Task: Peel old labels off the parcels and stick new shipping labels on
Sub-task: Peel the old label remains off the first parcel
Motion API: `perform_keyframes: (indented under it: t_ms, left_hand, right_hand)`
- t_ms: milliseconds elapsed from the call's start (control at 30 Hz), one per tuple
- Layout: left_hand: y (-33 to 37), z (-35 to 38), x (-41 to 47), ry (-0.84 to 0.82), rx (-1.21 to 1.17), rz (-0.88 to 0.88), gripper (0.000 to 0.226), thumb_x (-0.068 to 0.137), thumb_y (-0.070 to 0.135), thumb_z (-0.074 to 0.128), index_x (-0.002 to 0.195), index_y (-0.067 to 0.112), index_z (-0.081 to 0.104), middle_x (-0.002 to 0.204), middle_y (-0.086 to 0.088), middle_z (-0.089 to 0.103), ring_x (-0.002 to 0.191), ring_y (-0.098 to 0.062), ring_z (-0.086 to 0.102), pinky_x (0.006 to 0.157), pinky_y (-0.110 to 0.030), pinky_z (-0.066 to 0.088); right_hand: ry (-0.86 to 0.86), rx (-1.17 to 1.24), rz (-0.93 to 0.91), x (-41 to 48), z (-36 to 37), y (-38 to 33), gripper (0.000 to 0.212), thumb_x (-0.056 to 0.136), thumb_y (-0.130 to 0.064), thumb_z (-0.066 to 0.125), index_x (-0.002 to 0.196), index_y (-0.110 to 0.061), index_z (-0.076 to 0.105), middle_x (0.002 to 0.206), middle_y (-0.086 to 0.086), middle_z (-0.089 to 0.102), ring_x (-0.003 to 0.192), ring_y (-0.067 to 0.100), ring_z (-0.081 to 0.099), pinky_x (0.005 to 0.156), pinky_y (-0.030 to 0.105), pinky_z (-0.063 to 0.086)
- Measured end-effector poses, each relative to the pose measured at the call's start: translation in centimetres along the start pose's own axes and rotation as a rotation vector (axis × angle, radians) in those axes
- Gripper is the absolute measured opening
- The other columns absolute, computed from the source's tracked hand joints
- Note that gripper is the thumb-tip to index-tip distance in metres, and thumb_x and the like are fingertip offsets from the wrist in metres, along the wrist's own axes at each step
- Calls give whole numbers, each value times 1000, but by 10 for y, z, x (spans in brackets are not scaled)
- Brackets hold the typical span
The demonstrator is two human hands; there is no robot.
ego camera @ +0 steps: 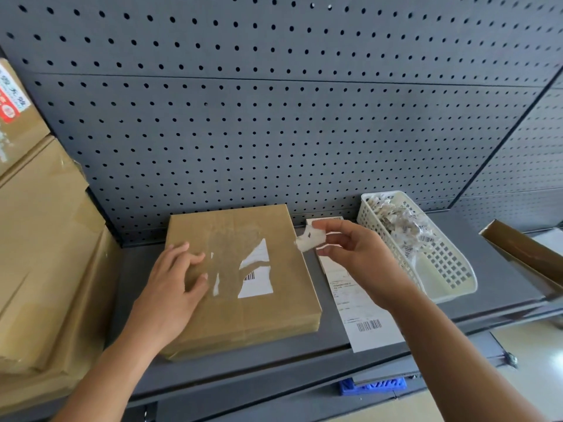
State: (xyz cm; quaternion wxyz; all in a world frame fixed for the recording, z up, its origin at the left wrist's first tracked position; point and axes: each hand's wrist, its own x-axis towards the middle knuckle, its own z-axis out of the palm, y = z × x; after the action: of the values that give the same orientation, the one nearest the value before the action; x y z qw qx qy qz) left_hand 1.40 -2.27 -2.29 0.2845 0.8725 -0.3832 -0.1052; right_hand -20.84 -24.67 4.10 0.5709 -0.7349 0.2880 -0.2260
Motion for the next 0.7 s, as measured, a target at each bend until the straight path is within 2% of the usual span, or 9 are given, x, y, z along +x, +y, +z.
perform_keyframes:
  t_ms: [67, 133, 267, 400, 533, 633, 700]
  left_hand:
    - [0, 0, 0, 3, 3, 4, 43, 101, 41, 50, 142, 33, 46, 162, 17, 18, 153, -2, 5, 117, -50, 31]
    - [0, 0, 0, 9, 0, 9, 42, 100, 40, 51, 142, 32, 47, 162, 16, 20, 153, -3, 7, 117, -48, 30]
    - [0, 1, 0, 25, -9, 14, 40, 100, 36, 53, 140, 30, 50, 161, 13, 25, 152, -5, 10, 118, -46, 29]
    - [0, 1, 0, 26, 1, 20, 40, 100, 35, 53, 139, 29, 50, 160, 13, 26, 152, -6, 11, 118, -46, 29]
    - [0, 1, 0, 25, 4, 23, 38, 100, 35, 54, 138, 30, 51, 160, 12, 27, 153, -7, 12, 119, -47, 28]
    - [0, 1, 0, 30, -1, 27, 37, 100, 35, 54, 136, 30, 52, 159, 12, 29, 152, -7, 13, 118, -45, 28]
    - [1, 1, 0, 32, 0, 23, 37, 100, 35, 54, 136, 29, 53, 159, 11, 29, 152, -7, 14, 118, -44, 28]
  right_hand:
    - [26, -11, 7, -2, -11, 3, 38, 89, 4, 66, 114, -24, 69, 99, -2, 75, 94, 13, 70, 89, 26, 52]
    - [122, -81, 13, -3, -23, 8, 28, 88, -7, 72, 109, -25, 70, 90, -3, 75, 84, 13, 70, 81, 28, 52]
    - [333, -255, -12, -2, -52, 19, 2, 92, -23, 69, 92, -22, 70, 80, -2, 73, 73, 11, 70, 73, 30, 57]
    - [528, -477, -37, 5, -91, 31, 13, 94, -30, 67, 90, -18, 72, 98, -2, 69, 80, 14, 68, 75, 36, 54]
    - [657, -705, -20, 12, -132, 41, 14, 98, -21, 58, 105, -16, 70, 92, 2, 69, 79, 18, 64, 68, 27, 47]
    - [702, -737, -5, 18, -153, 50, 21, 97, -16, 57, 117, -21, 63, 89, 1, 69, 76, 20, 65, 71, 38, 56]
    - [727, -815, -22, 22, -159, 55, 25, 96, -8, 53, 116, -19, 64, 95, 6, 67, 78, 24, 63, 70, 37, 53]
